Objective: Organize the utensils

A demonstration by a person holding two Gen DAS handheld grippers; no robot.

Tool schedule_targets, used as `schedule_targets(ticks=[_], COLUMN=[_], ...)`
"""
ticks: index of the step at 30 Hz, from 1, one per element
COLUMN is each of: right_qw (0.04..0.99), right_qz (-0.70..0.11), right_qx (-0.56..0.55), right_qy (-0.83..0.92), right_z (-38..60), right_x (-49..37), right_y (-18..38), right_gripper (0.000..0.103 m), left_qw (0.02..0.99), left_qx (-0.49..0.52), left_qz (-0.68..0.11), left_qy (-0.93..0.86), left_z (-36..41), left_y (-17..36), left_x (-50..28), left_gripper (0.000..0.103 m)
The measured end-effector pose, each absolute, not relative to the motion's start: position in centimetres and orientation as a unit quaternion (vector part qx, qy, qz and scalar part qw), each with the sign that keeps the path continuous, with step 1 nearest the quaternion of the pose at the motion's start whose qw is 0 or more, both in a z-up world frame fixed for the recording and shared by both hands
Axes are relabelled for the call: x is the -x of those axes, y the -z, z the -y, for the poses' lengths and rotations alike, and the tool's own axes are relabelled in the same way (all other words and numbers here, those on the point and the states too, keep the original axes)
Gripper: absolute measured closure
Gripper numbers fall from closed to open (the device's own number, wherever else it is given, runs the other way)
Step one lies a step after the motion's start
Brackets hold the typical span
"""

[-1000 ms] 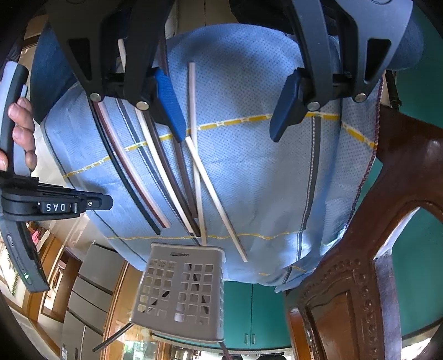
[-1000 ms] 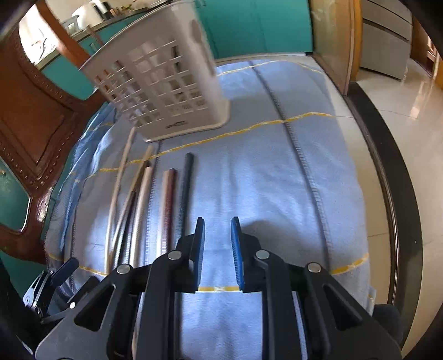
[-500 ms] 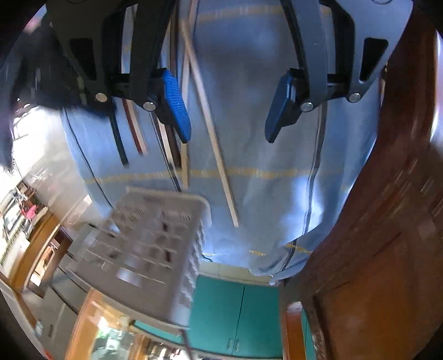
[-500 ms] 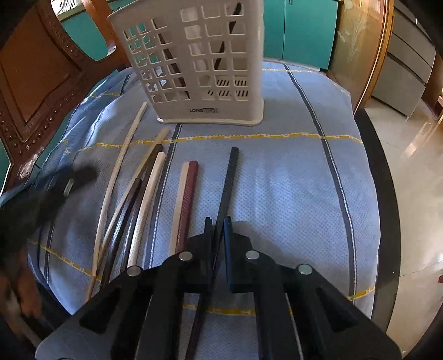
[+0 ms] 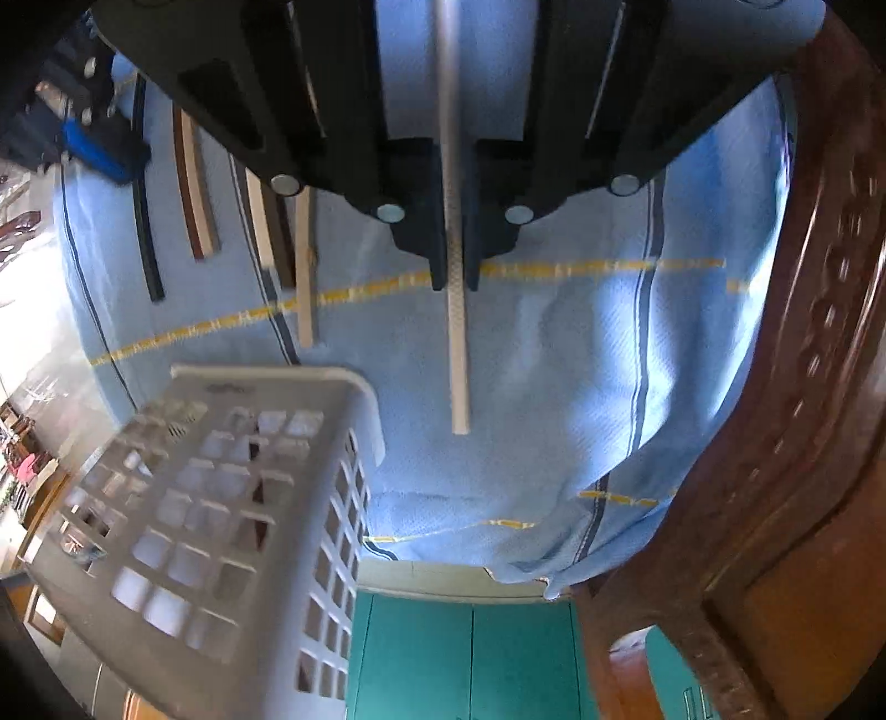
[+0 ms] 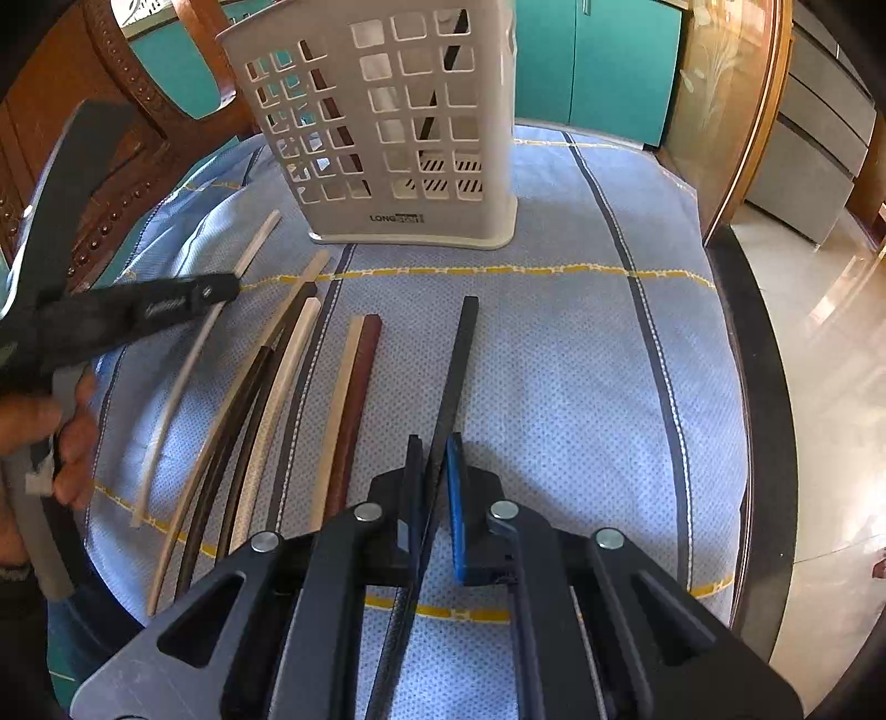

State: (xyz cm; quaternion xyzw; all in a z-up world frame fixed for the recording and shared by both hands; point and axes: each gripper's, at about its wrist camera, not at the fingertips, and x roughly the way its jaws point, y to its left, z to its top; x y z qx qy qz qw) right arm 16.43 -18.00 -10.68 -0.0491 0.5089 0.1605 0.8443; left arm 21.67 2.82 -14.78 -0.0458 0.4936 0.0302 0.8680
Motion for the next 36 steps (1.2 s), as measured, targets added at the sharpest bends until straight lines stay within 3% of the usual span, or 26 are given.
schedule_targets(ticks=[14,22,24,36], right_qw=[0.834,0.832,0.831,0.837], right_qz=[-0.524,-0.533,-0.535,-0.522], right_qx=[0.057,0.037,0.04,0.096], right_qy=[-0.165,-0.148,-0.146,-0.132], right_z=[18.0,18.5,18.2,16.2], right_x=[-16.5,-16.9,-17.1,-17.8], right_y=[10.5,10.0,10.1,10.8], right_gripper=[0.095,0.078,0.077,0.075], left_qw=[0.865,0.866,0.863,0.857], left_qx=[0.05,0.081,0.079,0.005], left_qz=[-0.499,-0.494,-0.498,-0.514], left_qy=[0.011,0.02,0.016,-0.014], left_z=[-1.6,-3.0,-3.2,-0.9], left_y=[15.0,14.5,14.6,15.3], left_x=[-11.8,-14.2,-15.1,-16.5], left_gripper=[0.096,0.091,0.085,0.081])
